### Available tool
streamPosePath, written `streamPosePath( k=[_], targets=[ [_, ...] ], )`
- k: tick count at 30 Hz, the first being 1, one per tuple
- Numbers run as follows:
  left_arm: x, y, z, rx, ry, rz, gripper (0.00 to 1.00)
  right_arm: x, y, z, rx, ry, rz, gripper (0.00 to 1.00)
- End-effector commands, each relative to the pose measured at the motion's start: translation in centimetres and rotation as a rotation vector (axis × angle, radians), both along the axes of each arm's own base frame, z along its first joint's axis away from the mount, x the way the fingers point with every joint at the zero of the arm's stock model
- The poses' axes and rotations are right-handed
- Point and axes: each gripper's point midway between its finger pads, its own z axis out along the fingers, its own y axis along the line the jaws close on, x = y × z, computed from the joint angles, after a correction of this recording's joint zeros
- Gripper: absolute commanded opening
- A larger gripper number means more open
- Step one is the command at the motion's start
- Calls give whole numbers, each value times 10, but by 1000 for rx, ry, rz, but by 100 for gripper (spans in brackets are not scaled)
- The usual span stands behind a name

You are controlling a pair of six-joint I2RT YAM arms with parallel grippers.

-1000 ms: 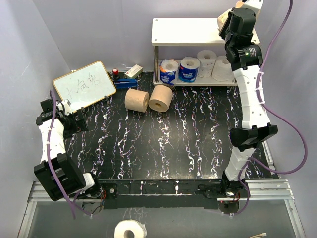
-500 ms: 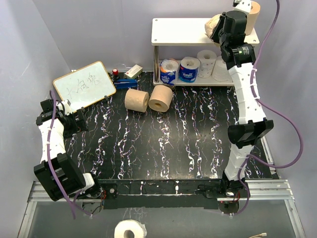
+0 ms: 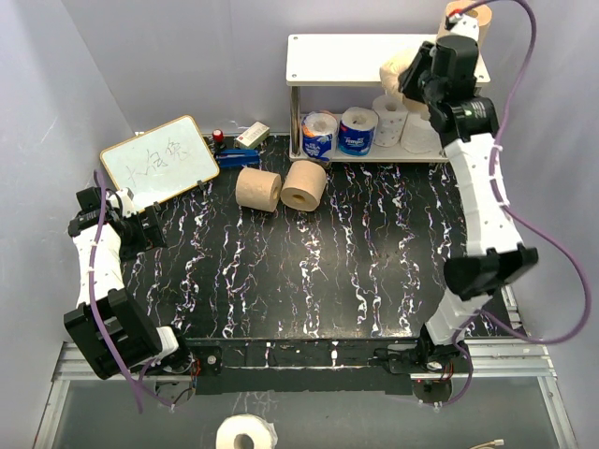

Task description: Place and organize the paper towels onto the shelf

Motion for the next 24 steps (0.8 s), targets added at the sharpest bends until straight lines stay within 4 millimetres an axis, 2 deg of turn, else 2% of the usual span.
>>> streamPosePath(
  k=[1,3,7,12,16,21,24],
  targets=[
    [-3,-2,0,-12,5,-5,93,-85,15,23,70,10,94,0],
    [-2,-1,0,-11,7,-3,93,-114,21,2,63,59,107,0],
    [-2,-2,-1,-13,9,-4,93,-154,35,-47,45,188,119,0],
    [-2,-1,-1,-12,10,-2,93,-189,56,-107,45,364,225,0],
    [-2,-1,0,-10,5,-3,93,-202,66,-161,-26,550,265,0],
    [-2,-1,-2,-11,11,-3,93,-200,76,-190,-122,638,281,0],
    [-2,-1,-2,-12,11,-2,93,-198,86,-216,-186,728,325,0]
  ],
)
